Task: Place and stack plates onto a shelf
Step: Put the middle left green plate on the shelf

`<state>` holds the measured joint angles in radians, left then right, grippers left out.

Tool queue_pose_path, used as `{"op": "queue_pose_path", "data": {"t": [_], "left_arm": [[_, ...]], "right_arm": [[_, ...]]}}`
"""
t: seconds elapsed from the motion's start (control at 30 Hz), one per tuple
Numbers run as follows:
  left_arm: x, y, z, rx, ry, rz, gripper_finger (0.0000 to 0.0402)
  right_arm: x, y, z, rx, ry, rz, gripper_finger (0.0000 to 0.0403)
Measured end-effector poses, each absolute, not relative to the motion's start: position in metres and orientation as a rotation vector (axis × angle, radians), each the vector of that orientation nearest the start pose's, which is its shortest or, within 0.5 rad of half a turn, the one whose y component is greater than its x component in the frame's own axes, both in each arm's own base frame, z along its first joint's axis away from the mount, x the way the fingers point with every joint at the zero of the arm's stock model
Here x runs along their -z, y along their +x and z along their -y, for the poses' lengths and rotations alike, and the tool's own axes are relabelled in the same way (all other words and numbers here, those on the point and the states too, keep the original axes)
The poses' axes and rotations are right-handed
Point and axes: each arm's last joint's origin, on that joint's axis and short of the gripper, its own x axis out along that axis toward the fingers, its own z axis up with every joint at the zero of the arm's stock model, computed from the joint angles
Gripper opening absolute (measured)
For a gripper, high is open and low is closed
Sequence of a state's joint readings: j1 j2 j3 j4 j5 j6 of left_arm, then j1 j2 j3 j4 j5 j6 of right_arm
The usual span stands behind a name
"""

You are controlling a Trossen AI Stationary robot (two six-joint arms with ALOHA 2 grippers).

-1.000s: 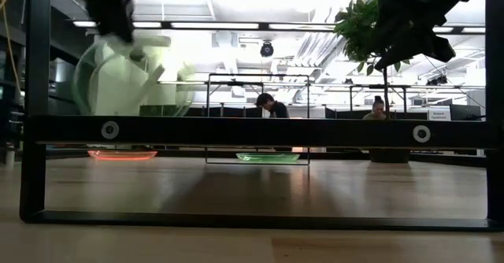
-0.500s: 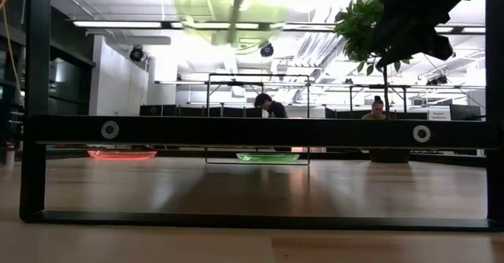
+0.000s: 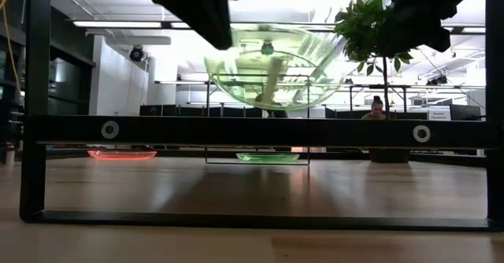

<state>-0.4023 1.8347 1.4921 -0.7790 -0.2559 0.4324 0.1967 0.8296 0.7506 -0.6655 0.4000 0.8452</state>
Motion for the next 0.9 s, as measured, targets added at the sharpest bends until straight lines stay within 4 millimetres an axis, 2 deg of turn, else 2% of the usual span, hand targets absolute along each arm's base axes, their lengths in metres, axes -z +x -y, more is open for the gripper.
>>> {"op": "queue_pose_path", "data": {"t": [0.17,0.3,0.67,0.9], "left_arm": [[-0.229,0.359,0.152,0.385,0.746,-1.059,0.0],[-0.222,0.36,0.154,0.385,0.689,-1.081,0.0],[-0.222,0.363,0.149,0.298,0.544,-1.099,0.0001],[-0.222,0.366,0.14,0.328,0.442,-1.121,0.0004]], "right_arm": [[-0.275,0.159,-0.02,0.47,0.57,-0.581,0.0161],[-0.275,0.159,-0.02,0.471,0.57,-0.583,0.0161],[-0.274,0.159,-0.02,0.494,0.59,-0.572,0.0161],[-0.274,0.159,-0.02,0.496,0.597,-0.57,0.0161]]}}
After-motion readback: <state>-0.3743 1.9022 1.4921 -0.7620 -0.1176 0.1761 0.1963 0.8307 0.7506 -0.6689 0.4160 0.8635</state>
